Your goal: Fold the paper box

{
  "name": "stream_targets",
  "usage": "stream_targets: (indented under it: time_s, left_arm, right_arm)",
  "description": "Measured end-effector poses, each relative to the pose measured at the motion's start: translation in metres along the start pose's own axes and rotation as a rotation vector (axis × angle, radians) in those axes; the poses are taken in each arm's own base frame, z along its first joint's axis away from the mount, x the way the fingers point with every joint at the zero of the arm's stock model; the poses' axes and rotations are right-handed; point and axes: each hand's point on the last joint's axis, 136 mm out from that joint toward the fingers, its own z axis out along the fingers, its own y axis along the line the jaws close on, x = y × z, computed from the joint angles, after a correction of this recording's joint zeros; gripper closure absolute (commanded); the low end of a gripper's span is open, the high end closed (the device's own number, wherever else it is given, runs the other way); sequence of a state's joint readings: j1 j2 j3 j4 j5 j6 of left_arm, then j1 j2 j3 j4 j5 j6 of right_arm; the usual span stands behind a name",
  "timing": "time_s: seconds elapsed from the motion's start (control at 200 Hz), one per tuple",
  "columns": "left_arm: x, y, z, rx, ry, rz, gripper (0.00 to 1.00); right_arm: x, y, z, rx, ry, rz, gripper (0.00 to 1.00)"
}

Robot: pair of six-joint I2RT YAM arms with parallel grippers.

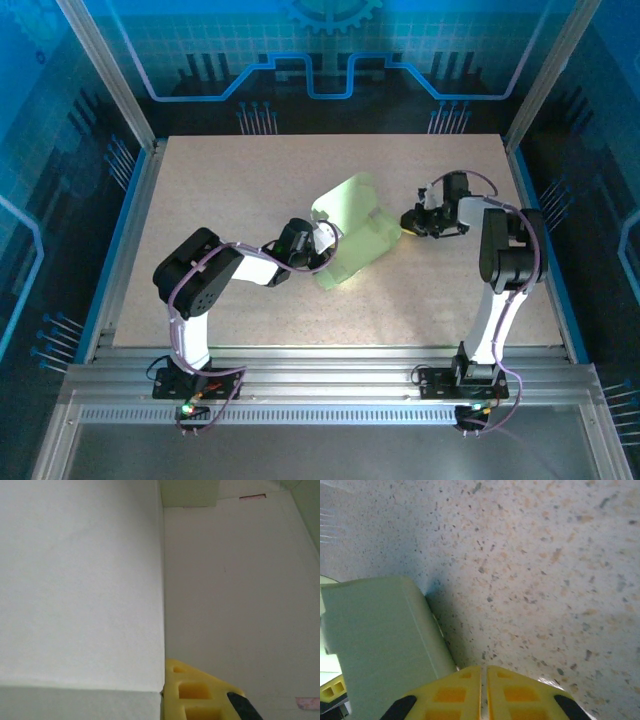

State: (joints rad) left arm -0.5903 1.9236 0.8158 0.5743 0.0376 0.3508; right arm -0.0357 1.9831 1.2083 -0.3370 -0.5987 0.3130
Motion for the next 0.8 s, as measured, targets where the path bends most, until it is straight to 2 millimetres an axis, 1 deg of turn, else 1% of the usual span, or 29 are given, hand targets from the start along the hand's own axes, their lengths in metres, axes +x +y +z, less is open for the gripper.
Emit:
stream_targets:
  time_s: [0.095, 0.205, 0.415, 0.6, 0.8]
  left_arm:
    - [0.0, 0.0, 0.0, 0.0, 0.0, 0.0, 0.94]
    - [0.0, 0.0, 0.0, 0.0, 0.0, 0.0, 0.94]
    - [0.0, 0.0, 0.0, 0.0, 0.0, 0.0, 0.93]
    - [0.0, 0.0, 0.0, 0.0, 0.0, 0.0, 0.94]
    - [0.0, 0.0, 0.0, 0.0, 0.0, 0.0, 0.93]
  right_arm:
    - [0.0, 0.008, 0.002, 0.003, 0.012, -0.026, 0.79]
    - [-0.001, 0.016, 0.006, 0.008, 0.032, -0.058, 0.76]
    - [-0.002, 0.015, 0.009, 0.025, 0.064, -0.074, 0.69]
    - [-0.002, 0.017, 0.012, 0.026, 0.111, -0.109, 0.69]
    - [0.007, 0.029, 0.016, 0.012, 0.158, -0.16, 0.69]
